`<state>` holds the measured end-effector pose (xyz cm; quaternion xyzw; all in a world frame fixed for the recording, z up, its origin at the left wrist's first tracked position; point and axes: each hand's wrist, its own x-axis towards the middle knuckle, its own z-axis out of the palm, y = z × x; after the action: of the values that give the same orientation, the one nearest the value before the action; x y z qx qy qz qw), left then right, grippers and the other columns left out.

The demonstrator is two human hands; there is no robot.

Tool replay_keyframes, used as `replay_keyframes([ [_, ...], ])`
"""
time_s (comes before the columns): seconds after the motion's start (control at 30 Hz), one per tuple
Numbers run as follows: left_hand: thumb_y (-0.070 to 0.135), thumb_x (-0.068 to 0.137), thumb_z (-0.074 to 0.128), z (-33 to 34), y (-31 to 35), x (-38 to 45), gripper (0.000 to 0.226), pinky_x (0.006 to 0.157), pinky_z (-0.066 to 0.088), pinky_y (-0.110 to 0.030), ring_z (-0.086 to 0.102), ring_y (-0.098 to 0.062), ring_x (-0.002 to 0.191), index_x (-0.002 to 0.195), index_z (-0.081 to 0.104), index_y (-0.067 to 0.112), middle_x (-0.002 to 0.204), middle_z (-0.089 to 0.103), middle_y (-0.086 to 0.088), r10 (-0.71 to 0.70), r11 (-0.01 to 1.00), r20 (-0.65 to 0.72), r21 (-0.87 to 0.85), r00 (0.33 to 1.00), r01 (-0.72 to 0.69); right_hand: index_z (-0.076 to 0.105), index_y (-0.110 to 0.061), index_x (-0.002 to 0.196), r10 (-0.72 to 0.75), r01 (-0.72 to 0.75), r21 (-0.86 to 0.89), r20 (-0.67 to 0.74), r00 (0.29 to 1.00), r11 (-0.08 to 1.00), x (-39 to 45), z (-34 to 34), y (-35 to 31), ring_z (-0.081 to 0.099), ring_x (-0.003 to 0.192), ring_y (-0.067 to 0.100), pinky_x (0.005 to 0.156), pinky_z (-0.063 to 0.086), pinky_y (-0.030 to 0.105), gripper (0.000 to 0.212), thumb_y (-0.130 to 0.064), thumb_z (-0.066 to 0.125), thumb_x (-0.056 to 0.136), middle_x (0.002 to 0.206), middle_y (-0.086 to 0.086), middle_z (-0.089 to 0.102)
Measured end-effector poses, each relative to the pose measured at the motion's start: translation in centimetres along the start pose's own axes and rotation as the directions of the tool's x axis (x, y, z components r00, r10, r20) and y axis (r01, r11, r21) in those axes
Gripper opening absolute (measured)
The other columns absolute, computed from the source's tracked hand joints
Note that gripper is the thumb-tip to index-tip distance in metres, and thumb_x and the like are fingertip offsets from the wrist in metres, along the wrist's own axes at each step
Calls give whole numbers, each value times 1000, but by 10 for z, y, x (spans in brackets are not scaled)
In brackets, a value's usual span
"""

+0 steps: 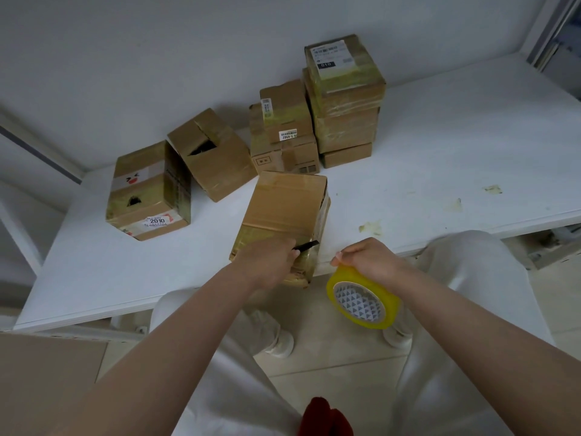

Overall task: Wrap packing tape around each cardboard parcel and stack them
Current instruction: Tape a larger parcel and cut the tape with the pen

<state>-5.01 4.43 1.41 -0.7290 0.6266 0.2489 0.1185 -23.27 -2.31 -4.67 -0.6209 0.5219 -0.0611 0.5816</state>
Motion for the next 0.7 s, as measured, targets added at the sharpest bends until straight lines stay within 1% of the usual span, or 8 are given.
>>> replay_keyframes([
  [0.07, 34, 106, 27, 3, -6, -3, 24, 59, 31, -30, 44, -11, 67, 90, 41, 21, 74, 46, 4, 20, 999, -15, -33, 1000, -21, 79, -11, 96, 58, -58, 20, -3, 998, 998, 4, 5, 0, 64, 98, 19, 91, 48, 31, 19, -22, 64, 92, 104, 5, 72],
  [0.17, 36, 106, 27, 5, -12, -6, 25, 62, 35, -30, 49, -13, 71, 90, 41, 23, 78, 51, 3, 26, 999, -43, -41, 999, -28, 76, -2, 99, 160, -160, -39, 2, 987, 986, 10, 11, 12, 66, 99, 27, 91, 51, 39, 24, -21, 69, 85, 105, 14, 72],
  [0.27, 39, 105, 27, 9, -14, -5, 26, 62, 38, -27, 53, -11, 73, 98, 45, 22, 82, 56, 2, 17, 998, -122, -55, 992, -24, 77, -5, 94, 215, -214, -65, 1, 977, 975, 7, 10, 29, 66, 96, 24, 94, 51, 38, 19, -20, 69, 85, 100, 10, 73],
  [0.37, 43, 103, 31, 12, -6, -2, 32, 63, 48, -29, 61, -17, 74, 116, 45, 18, 88, 62, -2, -88, 990, -336, -132, 938, 46, 77, -9, 90, 196, -196, -13, -5, 981, 980, 0, 8, 40, 65, 92, 22, 93, 49, 36, 15, -19, 68, 86, 94, 5, 72],
  [0.47, 51, 99, 39, 15, 14, 5, 35, 62, 54, -35, 65, -23, 75, 114, 38, 19, 86, 62, -1, -236, 958, -448, -255, 862, 130, 77, -15, 85, 178, -177, 34, -14, 984, 984, 0, 7, 43, 64, 89, 18, 93, 49, 37, 10, -23, 71, 83, 89, 1, 72],
  [0.53, 56, 96, 41, 25, 26, 12, 42, 61, 52, -36, 66, -27, 78, 112, 33, 18, 88, 60, -3, -265, 960, -449, -205, 853, 190, 77, -20, 80, 158, -156, 74, -34, 987, 985, 4, 5, 42, 64, 88, 17, 93, 50, 37, 7, -23, 72, 81, 87, -1, 72],
  [0.6, 56, 96, 42, 37, 33, 19, 48, 60, 49, -33, 65, -26, 87, 118, 32, 15, 99, 58, -4, -262, 963, -464, -71, 846, 259, 77, -22, 74, 123, -115, 130, -57, 991, 985, 5, 2, 37, 66, 90, 17, 93, 50, 35, 10, -22, 71, 82, 87, -3, 74],
  [0.7, 48, 97, 47, 47, 37, 26, 49, 61, 43, -29, 60, -22, 103, 128, 31, 13, 117, 53, -5, -259, 954, -485, 8, 835, 301, 77, -23, 80, 62, -44, 199, -84, 995, 979, 3, -8, 27, 65, 93, 14, 86, 46, 27, 11, -19, 69, 87, 93, -5, 73],
])
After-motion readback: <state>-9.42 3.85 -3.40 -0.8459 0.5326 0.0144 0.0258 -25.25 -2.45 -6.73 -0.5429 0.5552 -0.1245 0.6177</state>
